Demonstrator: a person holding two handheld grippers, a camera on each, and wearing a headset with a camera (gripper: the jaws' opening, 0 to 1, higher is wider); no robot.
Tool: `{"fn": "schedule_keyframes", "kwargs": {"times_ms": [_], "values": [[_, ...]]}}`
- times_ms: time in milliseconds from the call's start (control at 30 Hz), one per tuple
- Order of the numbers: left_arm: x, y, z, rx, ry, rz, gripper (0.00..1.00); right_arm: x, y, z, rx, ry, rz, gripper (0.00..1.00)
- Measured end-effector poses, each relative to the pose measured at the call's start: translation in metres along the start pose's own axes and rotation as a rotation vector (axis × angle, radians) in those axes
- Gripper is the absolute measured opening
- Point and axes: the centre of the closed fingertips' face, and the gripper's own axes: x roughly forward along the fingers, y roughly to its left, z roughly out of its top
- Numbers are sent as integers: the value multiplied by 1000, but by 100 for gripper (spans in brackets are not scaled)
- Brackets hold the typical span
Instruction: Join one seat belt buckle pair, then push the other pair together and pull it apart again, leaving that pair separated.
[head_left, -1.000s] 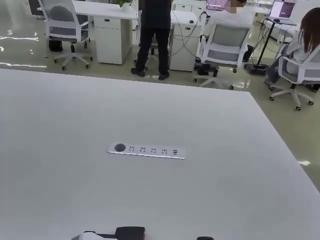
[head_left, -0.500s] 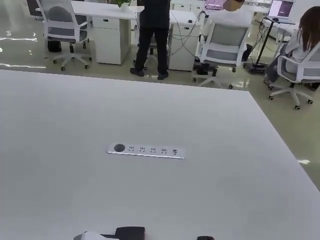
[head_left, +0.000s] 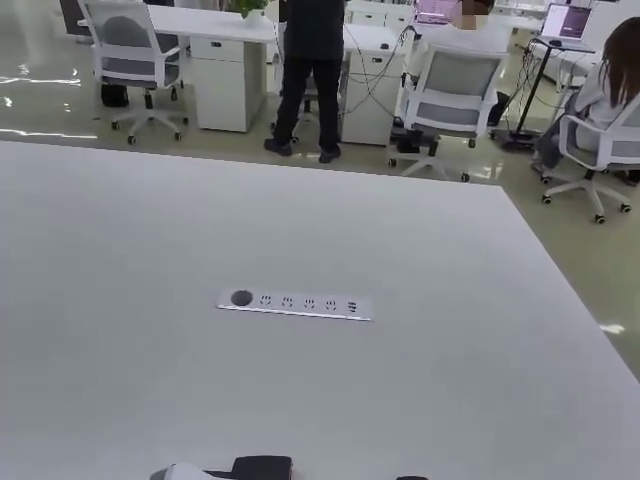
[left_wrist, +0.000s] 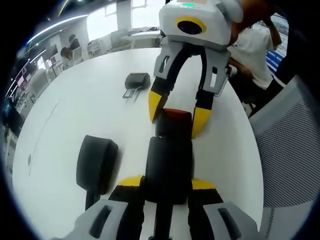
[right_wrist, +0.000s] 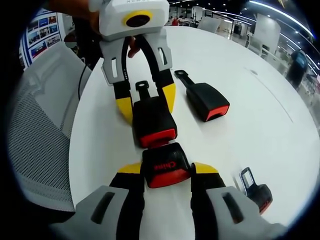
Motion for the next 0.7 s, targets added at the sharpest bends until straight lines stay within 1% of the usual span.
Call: {"fn": "schedule_keyframes", "kwargs": {"times_ms": [167, 300, 400, 500, 567, 700], "values": [[1, 2, -2, 3, -11, -2, 33, -2, 1, 2, -4, -7, 10, 33], [1, 1, -2, 4, -15, 1, 33, -3, 2, 1, 4, -19, 23, 33], [-1, 1, -2, -3, -38, -1, 33, -4, 3, 0, 3, -26, 27, 33], [-1, 1, -1, -4, -46, -3, 33, -5, 4, 0, 16, -45, 26, 33], [-1, 1, -1, -5, -50, -4, 33, -6, 4, 0, 38, -61, 28, 33], [-2, 0, 1, -10, -70, -15, 33, -8, 6, -1, 35, -87, 29, 33]]}}
